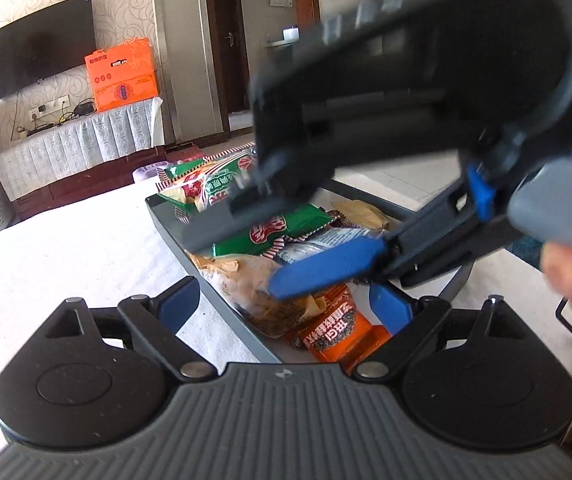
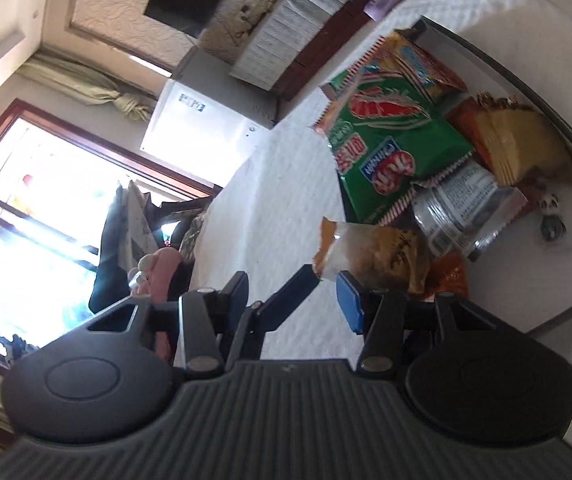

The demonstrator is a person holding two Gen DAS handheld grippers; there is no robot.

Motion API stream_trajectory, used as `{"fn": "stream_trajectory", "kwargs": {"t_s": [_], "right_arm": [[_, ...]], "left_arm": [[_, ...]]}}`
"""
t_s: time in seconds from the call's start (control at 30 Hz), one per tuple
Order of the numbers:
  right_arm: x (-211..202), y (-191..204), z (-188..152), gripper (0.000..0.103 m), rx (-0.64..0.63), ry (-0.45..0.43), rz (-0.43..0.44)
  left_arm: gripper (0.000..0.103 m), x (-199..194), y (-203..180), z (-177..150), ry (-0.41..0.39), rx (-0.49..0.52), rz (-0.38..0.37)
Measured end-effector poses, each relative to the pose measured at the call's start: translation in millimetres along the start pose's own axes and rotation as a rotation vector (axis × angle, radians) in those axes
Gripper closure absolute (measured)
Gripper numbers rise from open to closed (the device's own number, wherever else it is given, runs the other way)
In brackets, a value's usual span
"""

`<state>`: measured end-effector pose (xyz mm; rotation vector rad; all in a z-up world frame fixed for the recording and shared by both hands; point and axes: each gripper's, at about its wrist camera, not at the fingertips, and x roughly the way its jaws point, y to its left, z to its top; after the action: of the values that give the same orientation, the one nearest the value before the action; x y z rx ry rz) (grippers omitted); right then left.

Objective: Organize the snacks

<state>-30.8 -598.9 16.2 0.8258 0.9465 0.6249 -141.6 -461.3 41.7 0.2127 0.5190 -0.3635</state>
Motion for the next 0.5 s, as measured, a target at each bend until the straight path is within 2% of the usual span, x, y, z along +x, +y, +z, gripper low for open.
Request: {"fn": "stream_trajectory", "kwargs": {"t_s": [0.07,0.1,0.13,0.23,0.33,0.5], "right_arm": [[3,-1,0,0.053,-0.015,-0.013,-0.087],[6,-1,-1,0.047,-0.029,-0.014,-0.134],[9,-2,-3,0.048,-0.036,-0.008,-0.156],[9,3,-8,0.047,-0.079,-0.014,-0.178],[3,12,-14,0.047,-0.123,-0.033,-0.183],[-5,29,-26,0.047,-0.225,-0.077,-0.264]], "left_arm": [[0.008,-2,0,-3,0.012,0.010,-0.001],[0.008,-4,1,-4,0.010,0.012,0.005],[0.006,-7,2,-6,0.012,0.010,0.008],[0.006,-17,9,-8,0.021,-0.003,0.018],[0.000,-28,16,-10,0.030,-0.020,0.036],[0.000,-49,32,-11,0.020,-0.050,0.078]]}}
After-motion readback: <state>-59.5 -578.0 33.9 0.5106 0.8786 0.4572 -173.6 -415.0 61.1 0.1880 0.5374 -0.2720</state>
